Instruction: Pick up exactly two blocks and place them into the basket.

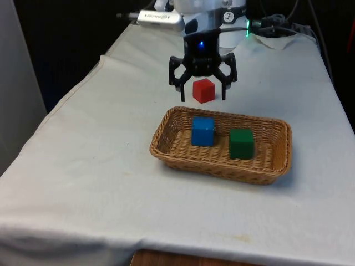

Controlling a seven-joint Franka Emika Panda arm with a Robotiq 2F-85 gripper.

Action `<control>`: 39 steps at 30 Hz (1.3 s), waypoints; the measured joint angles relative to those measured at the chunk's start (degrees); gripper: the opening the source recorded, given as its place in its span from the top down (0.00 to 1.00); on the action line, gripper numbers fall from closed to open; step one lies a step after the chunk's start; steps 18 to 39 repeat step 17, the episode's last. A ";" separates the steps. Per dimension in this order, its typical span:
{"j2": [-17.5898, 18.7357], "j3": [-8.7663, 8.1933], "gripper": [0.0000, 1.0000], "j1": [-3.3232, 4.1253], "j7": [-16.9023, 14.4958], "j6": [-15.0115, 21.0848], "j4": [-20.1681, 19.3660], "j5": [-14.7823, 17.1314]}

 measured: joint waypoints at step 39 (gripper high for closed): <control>-12.03 0.06 0.00 0.23 1.26 0.17 -11.06 -5.04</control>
